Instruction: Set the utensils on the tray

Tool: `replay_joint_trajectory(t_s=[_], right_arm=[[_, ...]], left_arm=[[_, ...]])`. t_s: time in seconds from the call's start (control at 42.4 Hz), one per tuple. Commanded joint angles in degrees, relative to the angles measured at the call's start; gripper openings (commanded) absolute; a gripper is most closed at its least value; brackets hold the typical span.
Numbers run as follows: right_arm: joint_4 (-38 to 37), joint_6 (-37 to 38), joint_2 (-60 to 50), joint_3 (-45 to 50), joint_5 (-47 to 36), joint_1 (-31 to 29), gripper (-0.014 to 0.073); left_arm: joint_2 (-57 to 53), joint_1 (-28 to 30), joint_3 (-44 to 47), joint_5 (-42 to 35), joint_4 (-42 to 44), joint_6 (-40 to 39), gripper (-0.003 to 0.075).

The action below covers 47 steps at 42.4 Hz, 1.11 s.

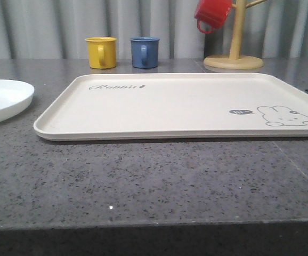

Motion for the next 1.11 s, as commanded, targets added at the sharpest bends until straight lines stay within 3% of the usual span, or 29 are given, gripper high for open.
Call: replay_joint_trajectory(t_s=[0.0, 0.236, 0.755, 0.825, 0.896, 1.014, 1.085], right_arm=[[-0.7, -0.2, 4.7, -7.1, 0.4, -0.1, -0.0067], [-0.7, -0.2, 18.0, -19.3, 12.2, -0.1, -0.0067], [-0.6, -0.2, 29.4, -20.0, 17.1, -0.1, -0.0055], [-0.7, -0.2, 29.7, -20.0, 17.0, -0.1, 0.001], [-0.7, -0.2, 29.8, -20.0, 16.8, -0.1, 0.0143], [-0.7, -0.2, 29.8, -20.0, 16.6, -0.1, 0.0418], [-0.7, -0.2, 29.8, -20.0, 16.6, -0.1, 0.0494]], left_arm=[[5.1, 0.0, -8.5, 4.4, -0.3, -0.5, -0.002], [17.8, 0.0, -20.4, 21.2, -0.3, -0.5, -0.002], [28.6, 0.0, -20.5, 22.6, -0.5, -0.5, -0.002], [29.4, 0.0, -20.5, 23.3, -0.5, -0.5, -0.0016], [30.0, 0.0, -20.5, 24.1, -0.5, -0.5, 0.0024], [31.3, 0.0, -20.5, 25.1, -0.5, -0.5, 0.0232], [32.1, 0.0, -20.5, 25.0, -0.4, -0.5, 0.0353]])
